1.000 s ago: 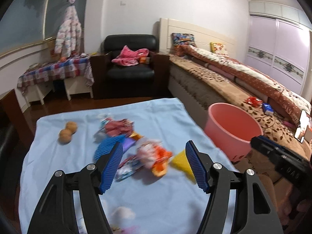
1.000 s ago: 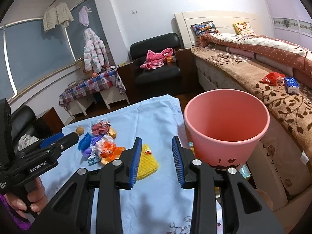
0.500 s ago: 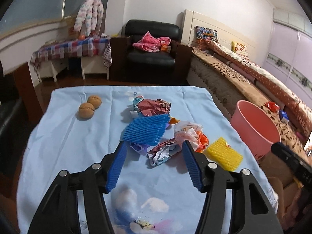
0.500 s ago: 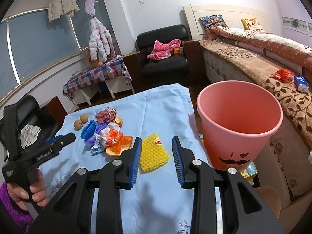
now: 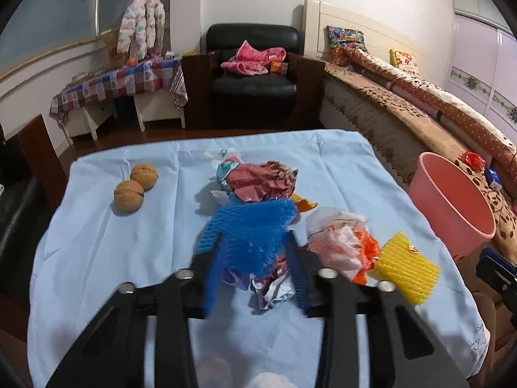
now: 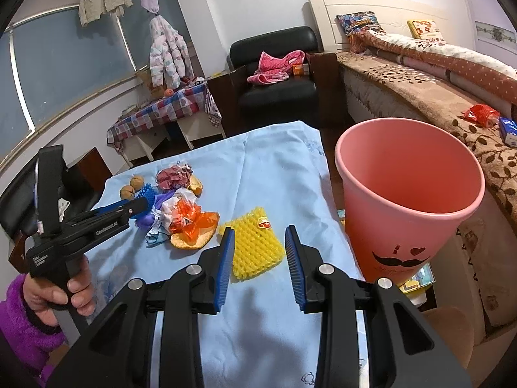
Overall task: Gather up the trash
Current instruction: 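Grasp the blue mesh net with the left tool, then grasp the clear plastic bag with the right tool while the left tool holds the blue net, then carry the blue net and clear bag over the pink bucket and open both tools, then move both open tools back over the table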
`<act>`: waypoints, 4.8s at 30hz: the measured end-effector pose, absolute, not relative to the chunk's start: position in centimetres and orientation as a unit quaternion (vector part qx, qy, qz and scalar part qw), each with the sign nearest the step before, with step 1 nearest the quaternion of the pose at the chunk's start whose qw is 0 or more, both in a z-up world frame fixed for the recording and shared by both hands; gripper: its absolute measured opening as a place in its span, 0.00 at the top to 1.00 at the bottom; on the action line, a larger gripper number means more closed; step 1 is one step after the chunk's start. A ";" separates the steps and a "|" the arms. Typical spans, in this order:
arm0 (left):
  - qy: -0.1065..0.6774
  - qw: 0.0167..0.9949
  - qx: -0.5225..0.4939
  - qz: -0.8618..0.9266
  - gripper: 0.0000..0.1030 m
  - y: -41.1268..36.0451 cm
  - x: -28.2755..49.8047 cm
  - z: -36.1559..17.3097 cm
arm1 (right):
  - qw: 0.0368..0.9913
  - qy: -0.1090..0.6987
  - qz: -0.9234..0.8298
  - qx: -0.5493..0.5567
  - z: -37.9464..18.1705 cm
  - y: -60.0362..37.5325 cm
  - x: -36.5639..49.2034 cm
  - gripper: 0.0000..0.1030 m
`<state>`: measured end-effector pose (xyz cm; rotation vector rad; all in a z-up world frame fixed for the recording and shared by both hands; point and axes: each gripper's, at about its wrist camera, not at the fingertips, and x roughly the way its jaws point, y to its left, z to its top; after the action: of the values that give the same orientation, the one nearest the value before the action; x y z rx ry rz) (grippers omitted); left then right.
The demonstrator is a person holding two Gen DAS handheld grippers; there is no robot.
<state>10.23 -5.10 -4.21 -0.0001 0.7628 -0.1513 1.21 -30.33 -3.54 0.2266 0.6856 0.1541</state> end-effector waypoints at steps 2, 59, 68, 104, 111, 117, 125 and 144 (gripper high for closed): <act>0.379 0.922 -0.014 -0.080 0.85 -4.5 10.3 -4.5 | 0.931 0.339 0.079 0.110 -3.7 -30.1 1.4 0.68; 0.318 0.934 -0.091 -0.134 0.95 0.4 5.4 1.2 | 0.908 0.356 0.211 0.067 -2.7 -22.4 7.0 0.54; 0.310 0.934 -0.069 -0.165 0.95 -2.8 4.7 2.3 | 0.920 0.332 0.189 0.093 -1.5 -25.5 5.2 0.54; 0.347 0.863 -0.013 -0.367 0.95 -28.8 11.2 1.4 | 0.941 0.264 -0.029 0.209 -4.1 -46.0 5.0 0.54; 0.377 0.856 -0.010 -0.354 0.94 -30.5 12.6 -1.1 | 0.937 0.270 -0.039 0.216 -5.5 -46.7 5.9 0.54; 0.386 0.857 -0.004 -0.341 0.89 -30.9 12.9 -2.2 | 0.931 0.281 -0.040 0.231 -6.2 -46.9 6.5 0.53; 0.374 0.865 -0.012 -0.334 0.64 -29.9 12.3 -1.4 | 0.925 0.287 -0.052 0.242 -6.4 -47.4 6.1 0.52; 0.319 0.897 -0.021 -0.306 0.57 -21.2 6.4 2.7 | 0.946 0.248 -0.059 0.198 -2.7 -45.4 3.0 0.52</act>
<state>6.38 -21.21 2.73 -0.0439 0.6602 -0.6339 3.02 -45.36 -2.68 0.4042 0.5056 -0.1211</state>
